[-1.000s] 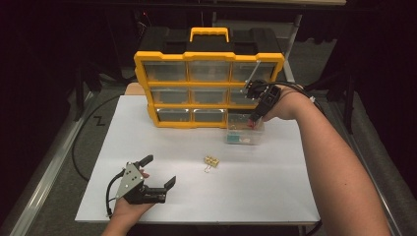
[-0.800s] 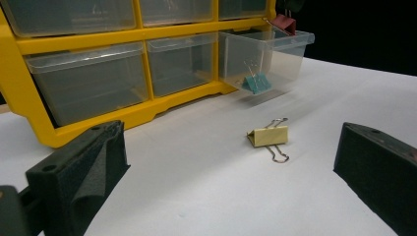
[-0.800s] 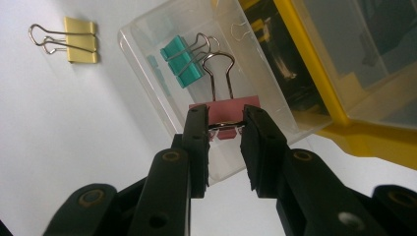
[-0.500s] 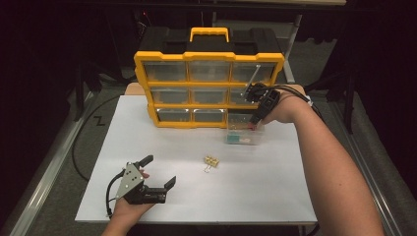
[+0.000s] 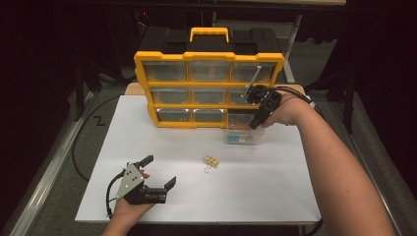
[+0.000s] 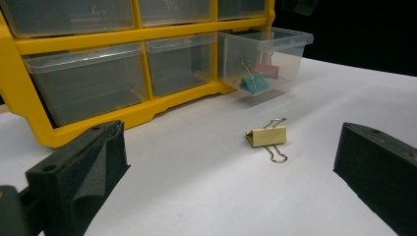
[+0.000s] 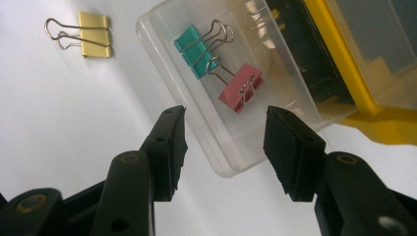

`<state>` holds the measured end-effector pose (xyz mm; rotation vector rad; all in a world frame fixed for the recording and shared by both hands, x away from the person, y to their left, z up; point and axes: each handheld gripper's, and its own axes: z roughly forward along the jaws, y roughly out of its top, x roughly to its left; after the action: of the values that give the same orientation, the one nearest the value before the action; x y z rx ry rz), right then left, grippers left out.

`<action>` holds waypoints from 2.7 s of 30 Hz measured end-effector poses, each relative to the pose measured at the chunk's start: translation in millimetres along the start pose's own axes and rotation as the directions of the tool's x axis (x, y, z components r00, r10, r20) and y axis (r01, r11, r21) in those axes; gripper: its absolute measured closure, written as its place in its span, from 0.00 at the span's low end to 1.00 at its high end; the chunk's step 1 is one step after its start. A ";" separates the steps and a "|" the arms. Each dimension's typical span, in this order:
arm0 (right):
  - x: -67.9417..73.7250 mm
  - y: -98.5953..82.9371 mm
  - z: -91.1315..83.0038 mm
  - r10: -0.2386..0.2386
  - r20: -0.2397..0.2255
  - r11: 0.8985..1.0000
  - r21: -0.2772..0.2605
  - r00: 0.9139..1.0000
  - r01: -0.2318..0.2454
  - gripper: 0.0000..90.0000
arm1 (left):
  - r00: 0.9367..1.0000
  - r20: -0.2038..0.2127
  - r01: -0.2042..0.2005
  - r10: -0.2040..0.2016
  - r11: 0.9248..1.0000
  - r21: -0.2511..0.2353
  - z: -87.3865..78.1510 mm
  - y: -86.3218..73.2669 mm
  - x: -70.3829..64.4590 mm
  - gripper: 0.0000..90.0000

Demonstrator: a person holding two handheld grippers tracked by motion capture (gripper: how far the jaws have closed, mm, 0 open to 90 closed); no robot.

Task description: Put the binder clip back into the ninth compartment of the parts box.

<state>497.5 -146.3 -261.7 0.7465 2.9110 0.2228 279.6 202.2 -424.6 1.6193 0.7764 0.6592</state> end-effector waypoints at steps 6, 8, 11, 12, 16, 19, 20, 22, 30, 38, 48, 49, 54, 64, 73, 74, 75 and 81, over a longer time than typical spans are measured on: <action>8.1 -6.4 -4.2 -0.017 -0.012 1.000 -0.002 1.000 0.017 0.58 | 1.000 0.001 -0.001 0.001 1.000 0.002 0.4 0.0 0.2 0.00; 12.0 -8.9 -3.7 -0.023 -0.016 1.000 -0.005 1.000 0.023 0.58 | 1.000 0.002 -0.001 0.001 1.000 -0.001 0.5 0.2 -0.1 0.00; 17.5 -13.0 -2.1 -0.030 -0.022 1.000 0.004 0.999 0.030 0.58 | 1.000 0.003 -0.002 0.002 1.000 0.000 0.3 0.6 -0.7 0.00; 19.3 -14.3 -1.9 -0.032 -0.019 0.999 0.006 0.999 0.032 0.58 | 1.000 0.003 -0.004 0.004 1.000 0.001 0.2 0.7 -0.8 0.00; 25.6 -18.8 -2.8 -0.045 -0.020 0.999 0.006 0.999 0.045 0.57 | 1.000 0.002 -0.003 0.003 1.000 0.000 0.4 0.6 -0.6 0.00; 31.0 -21.4 -5.8 -0.048 -0.016 0.999 0.017 0.999 0.048 0.57 | 1.000 0.001 -0.005 0.005 1.000 0.001 0.3 0.5 -0.4 0.00; 32.5 -22.1 -6.5 -0.053 -0.020 0.999 0.011 0.998 0.053 0.57 | 1.000 0.001 -0.004 0.004 1.000 0.002 0.3 0.5 -0.3 0.00; 35.9 -23.4 -7.9 -0.059 -0.024 0.998 -0.003 0.998 0.059 0.57 | 1.000 0.001 -0.005 0.005 1.000 0.002 0.2 0.6 -0.6 0.00; 47.7 -27.7 -9.4 -0.080 -0.028 0.997 -0.005 0.996 0.080 0.57 | 1.000 0.002 -0.007 0.007 1.000 0.003 0.3 0.5 -0.8 0.00; 54.8 -32.6 -1.2 -0.089 -0.039 0.996 0.003 0.995 0.090 0.55 | 1.000 0.001 -0.007 0.007 1.000 0.001 0.0 0.7 -0.8 0.00; 65.5 -33.8 10.1 -0.108 -0.063 0.994 0.005 0.992 0.109 0.54 | 1.000 0.002 -0.007 0.007 1.000 -0.001 0.7 0.6 -1.2 0.00; 66.3 -34.1 11.1 -0.112 -0.063 0.994 0.003 0.992 0.113 0.54 | 1.000 0.002 -0.007 0.007 1.000 -0.001 0.7 0.6 -1.2 0.00; 70.3 -36.4 19.0 -0.115 -0.074 0.993 0.013 0.991 0.117 0.53 | 1.000 0.004 -0.007 0.007 1.000 -0.001 0.6 0.7 -1.2 0.00; 77.1 -41.2 35.6 -0.113 -0.103 0.993 0.015 0.988 0.115 0.49 | 1.000 0.007 -0.010 0.010 1.000 0.001 0.9 0.7 -1.7 0.00; 82.7 -40.7 45.3 -0.128 -0.114 0.991 0.014 0.985 0.130 0.47 | 1.000 0.006 -0.011 0.011 1.000 0.000 0.7 1.0 -1.7 0.00; 83.2 -40.5 46.3 -0.127 -0.114 0.991 0.015 0.985 0.130 0.47 | 1.000 0.006 -0.011 0.011 1.000 0.000 0.7 1.0 -1.7 0.00; 84.2 -40.6 47.6 -0.124 -0.114 0.992 0.017 0.986 0.126 0.47 | 1.000 0.007 -0.011 0.011 1.000 0.000 0.7 1.0 -1.7 0.00; 87.2 -41.2 57.7 -0.126 -0.128 0.991 0.017 0.984 0.130 0.46 | 1.000 0.007 -0.010 0.010 1.000 0.000 0.5 1.0 -1.6 0.00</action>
<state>411.7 -133.2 -333.0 0.5651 3.0731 0.2278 279.2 200.6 -423.7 1.6255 0.7635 0.6607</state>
